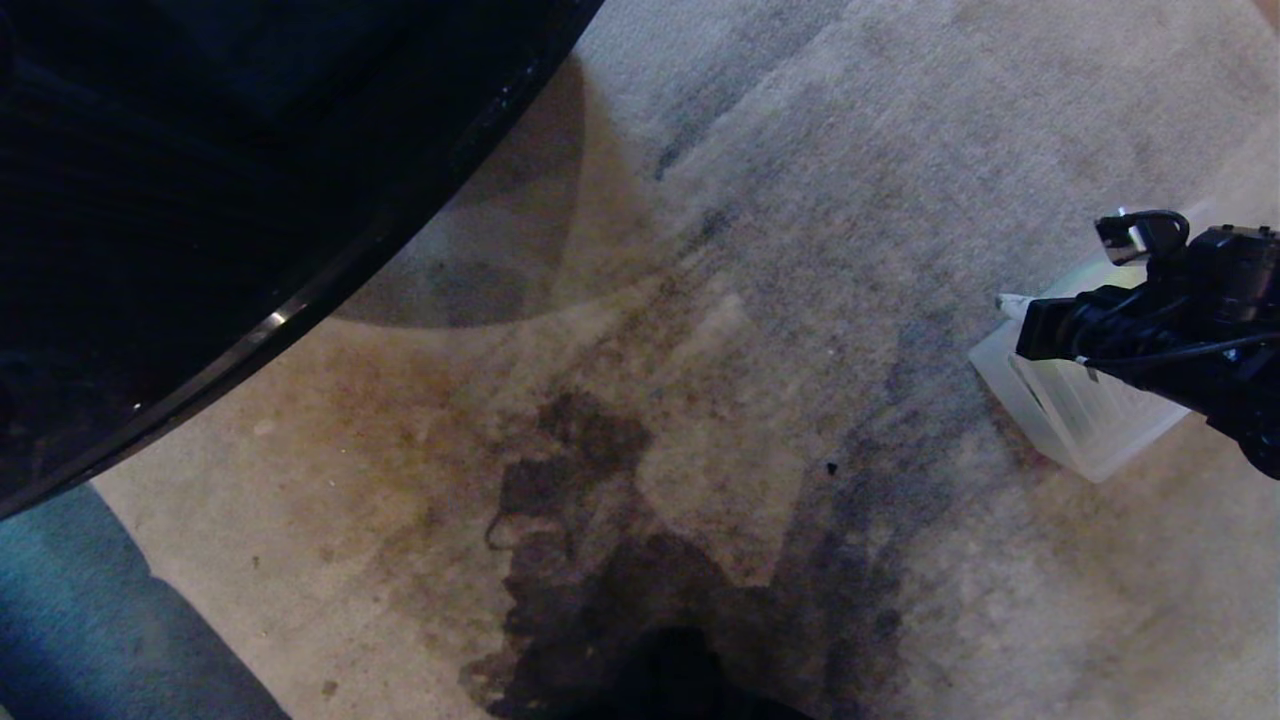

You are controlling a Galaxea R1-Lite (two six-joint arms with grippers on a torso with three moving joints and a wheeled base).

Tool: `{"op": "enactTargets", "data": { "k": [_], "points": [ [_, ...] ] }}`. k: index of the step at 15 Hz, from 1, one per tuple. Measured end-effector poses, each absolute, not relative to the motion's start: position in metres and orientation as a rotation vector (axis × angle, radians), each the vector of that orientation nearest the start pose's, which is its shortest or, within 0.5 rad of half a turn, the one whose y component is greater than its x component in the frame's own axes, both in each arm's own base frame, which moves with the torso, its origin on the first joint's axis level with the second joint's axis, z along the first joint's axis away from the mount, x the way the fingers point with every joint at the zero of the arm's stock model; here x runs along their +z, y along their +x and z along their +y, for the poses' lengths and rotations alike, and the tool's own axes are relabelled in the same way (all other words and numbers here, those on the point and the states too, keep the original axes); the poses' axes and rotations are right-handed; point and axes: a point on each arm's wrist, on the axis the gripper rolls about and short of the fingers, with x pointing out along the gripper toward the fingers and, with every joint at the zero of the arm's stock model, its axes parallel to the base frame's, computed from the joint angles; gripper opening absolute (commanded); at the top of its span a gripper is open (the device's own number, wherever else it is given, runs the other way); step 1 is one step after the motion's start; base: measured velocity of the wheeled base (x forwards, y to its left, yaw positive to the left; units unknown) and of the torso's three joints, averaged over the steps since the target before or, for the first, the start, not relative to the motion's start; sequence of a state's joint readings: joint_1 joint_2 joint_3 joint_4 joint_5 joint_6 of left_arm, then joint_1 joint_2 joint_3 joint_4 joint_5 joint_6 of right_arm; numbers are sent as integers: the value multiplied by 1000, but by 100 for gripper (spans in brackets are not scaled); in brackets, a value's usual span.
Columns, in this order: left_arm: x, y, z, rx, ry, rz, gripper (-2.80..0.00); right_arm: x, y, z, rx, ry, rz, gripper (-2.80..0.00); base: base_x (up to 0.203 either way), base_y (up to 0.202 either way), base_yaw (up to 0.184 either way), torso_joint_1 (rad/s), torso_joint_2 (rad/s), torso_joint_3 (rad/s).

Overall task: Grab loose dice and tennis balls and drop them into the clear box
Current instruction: Close the lid

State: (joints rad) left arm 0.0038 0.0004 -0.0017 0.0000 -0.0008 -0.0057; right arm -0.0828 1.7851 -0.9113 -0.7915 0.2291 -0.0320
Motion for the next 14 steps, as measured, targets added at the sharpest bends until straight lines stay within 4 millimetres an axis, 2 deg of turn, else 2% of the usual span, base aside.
{"op": "enactTargets", "data": {
  "k": [7,14],
  "points": [
    [76,-23,0,4,-5,-1,-280,184,318,-24,149,-97,171,-280,0,0,0,0,0,0],
    [76,-23,0,4,-5,-1,-280,178,311,-28,138,-146,191,-280,0,0,0,0,0,0]
  ]
}}
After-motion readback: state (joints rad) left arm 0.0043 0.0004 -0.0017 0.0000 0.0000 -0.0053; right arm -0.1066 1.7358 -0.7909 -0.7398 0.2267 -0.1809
